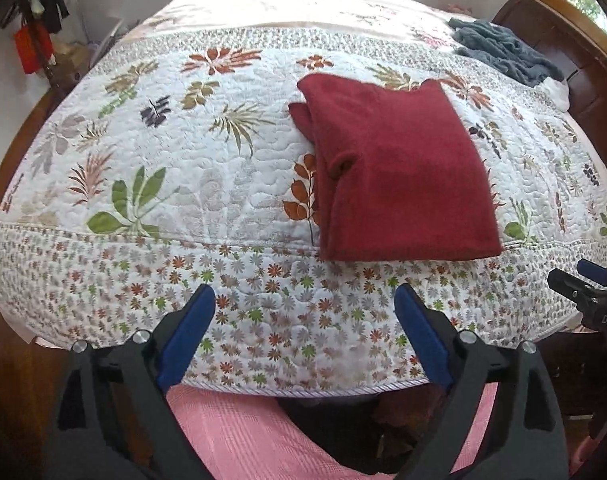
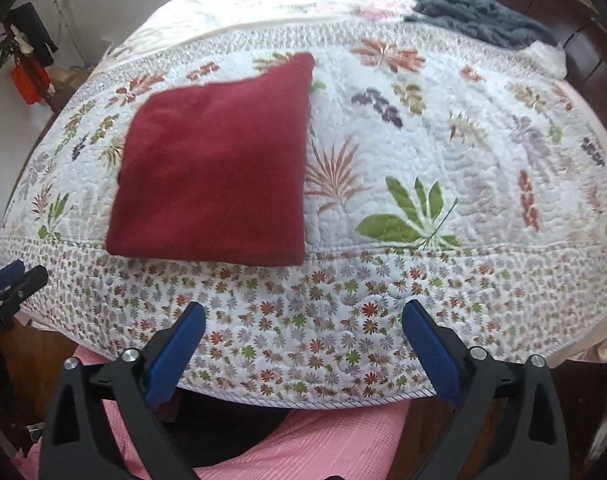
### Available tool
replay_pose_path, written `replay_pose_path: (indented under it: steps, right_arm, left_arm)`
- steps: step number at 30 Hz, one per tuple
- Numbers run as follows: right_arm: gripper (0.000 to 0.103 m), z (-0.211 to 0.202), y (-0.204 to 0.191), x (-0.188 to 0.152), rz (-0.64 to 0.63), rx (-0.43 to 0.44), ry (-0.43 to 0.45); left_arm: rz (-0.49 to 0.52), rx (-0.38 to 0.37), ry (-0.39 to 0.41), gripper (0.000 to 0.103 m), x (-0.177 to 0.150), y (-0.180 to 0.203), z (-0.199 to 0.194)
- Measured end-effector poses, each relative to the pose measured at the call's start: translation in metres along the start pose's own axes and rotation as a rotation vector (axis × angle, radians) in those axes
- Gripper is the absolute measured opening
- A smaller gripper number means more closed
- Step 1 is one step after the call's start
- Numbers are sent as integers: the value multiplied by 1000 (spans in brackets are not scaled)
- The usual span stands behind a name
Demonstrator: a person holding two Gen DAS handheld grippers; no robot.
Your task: Fold small clothes
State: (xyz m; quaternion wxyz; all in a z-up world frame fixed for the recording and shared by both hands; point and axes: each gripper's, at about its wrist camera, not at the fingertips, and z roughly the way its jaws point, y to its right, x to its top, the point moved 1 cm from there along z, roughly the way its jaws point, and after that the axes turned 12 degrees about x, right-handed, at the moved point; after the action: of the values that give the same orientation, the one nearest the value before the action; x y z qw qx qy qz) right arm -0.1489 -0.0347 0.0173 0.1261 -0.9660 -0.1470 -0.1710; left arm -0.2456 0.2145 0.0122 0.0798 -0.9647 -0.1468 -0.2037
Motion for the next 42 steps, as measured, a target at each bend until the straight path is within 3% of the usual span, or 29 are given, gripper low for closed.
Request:
replay_pose_path:
  steps: [7,16,26,42]
  right_arm:
    - [99,-32,-23,5,-8,-49,49]
    - [99,-56,-38,6,-18,-36,72]
    - [99,-62,-42,6,-28,-70,85]
    - [99,-44,-32,9,-4,-50,49]
  left_arm:
    - [-8,21,50,91,1,5,-33]
    - [6,51,91,91,2,14,-58]
    - [24,92,101,91,-1,19,-62]
    - [37,128,63,91,0,26,-47]
